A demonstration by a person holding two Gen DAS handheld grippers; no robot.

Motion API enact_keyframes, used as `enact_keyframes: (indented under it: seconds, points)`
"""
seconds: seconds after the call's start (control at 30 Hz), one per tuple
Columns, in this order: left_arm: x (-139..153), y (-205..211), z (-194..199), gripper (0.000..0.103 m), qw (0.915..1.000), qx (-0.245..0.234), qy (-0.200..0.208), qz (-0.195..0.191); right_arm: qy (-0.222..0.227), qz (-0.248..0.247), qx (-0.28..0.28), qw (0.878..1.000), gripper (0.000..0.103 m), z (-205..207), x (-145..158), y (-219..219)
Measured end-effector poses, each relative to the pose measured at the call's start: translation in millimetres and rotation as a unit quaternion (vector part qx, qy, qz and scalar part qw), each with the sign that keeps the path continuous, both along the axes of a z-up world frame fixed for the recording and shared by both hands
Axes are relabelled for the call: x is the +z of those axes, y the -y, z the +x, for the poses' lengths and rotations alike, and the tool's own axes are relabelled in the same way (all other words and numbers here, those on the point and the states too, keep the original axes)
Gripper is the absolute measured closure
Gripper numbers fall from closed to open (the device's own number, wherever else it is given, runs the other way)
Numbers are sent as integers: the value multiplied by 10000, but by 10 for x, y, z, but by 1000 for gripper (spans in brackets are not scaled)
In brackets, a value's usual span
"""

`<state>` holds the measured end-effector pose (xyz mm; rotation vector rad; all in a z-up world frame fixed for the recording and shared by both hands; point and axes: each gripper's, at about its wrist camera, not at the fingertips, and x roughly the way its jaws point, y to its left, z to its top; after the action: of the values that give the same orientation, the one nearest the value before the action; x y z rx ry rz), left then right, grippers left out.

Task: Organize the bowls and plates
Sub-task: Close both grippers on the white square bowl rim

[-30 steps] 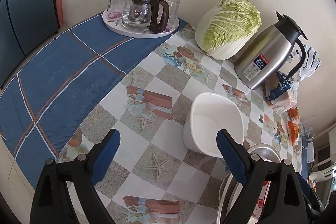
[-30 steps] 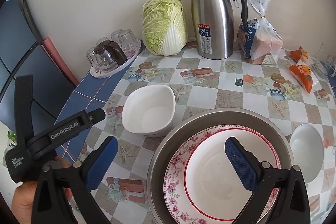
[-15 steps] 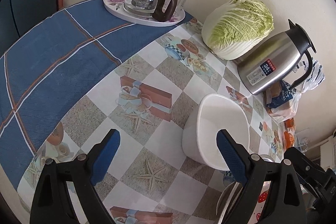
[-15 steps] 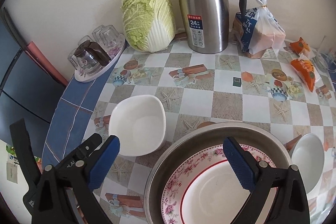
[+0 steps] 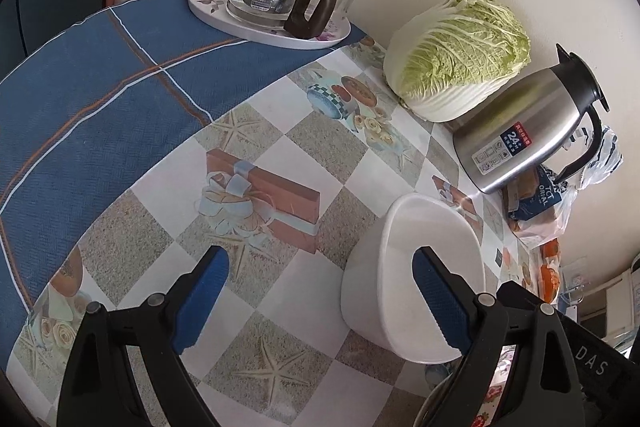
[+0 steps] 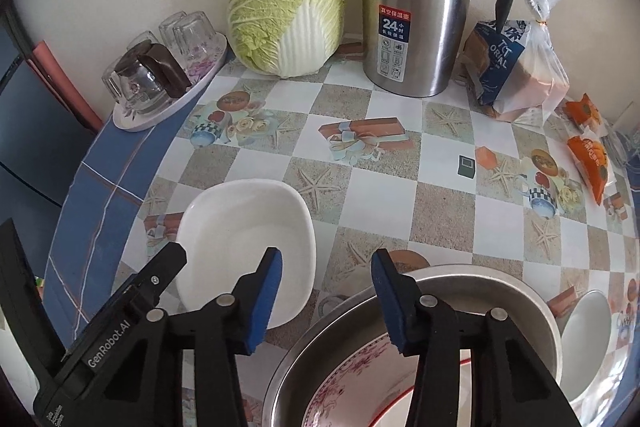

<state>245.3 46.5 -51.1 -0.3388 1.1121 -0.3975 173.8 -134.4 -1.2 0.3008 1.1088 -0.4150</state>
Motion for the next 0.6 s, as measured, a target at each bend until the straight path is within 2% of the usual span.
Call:
enact_keyframes:
  seconds: [0.07,0.3,0.37,0.4,0.47,0.53,0.6]
  points:
    - [-34,0,20,10,10000,34,-52,-16,-24,28,20,10000,63,38,-48,-5]
    - [-59,127,22,10,9996,-155,-160,-182,-198,-32,71,9998,87,139,-202,-25]
    - [-66,166,14,12,9994,-196,-179,-238,-191,-23,117,9997,90,159,-212,-35]
    - [-80,189,11,16,9991,-235,-222,-288,-197,-33,136,9997,92,172,-211,-45]
    - [-108,245,3,42,9988,-307,-276,-279,-212,-47,161,9996,94,197,-220,-56]
    - [-140,298,-7,53,9986,-384,-302,-204,-239,-33,175,9996,96,214,-240,-59]
    - [-183,331,-8,58,9978,-481,-369,-261,-236,-56,181,9995,96,228,-246,-59]
